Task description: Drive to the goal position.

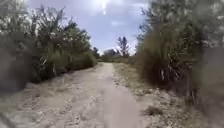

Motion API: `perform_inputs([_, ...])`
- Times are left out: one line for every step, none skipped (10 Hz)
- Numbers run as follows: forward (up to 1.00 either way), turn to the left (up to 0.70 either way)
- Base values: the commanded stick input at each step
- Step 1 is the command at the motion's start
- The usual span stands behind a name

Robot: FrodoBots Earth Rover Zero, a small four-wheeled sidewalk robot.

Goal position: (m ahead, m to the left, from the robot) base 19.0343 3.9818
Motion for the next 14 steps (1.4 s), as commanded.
perform_inputs([0.85,0.00])
perform_inputs([0.85,0.00])
perform_inputs([0.85,0.00])
perform_inputs([0.85,0.00])
perform_inputs([0.85,0.00])
perform_inputs([0.85,0.00])
perform_inputs([0.85,0.00])
perform_inputs([0.85,0.00])
perform_inputs([0.85,0.00])
perform_inputs([0.85,0.00])
perform_inputs([0.85,0.00])
perform_inputs([0.85,0.00])
perform_inputs([0.85,0.00])
perform_inputs([0.85,0.00])
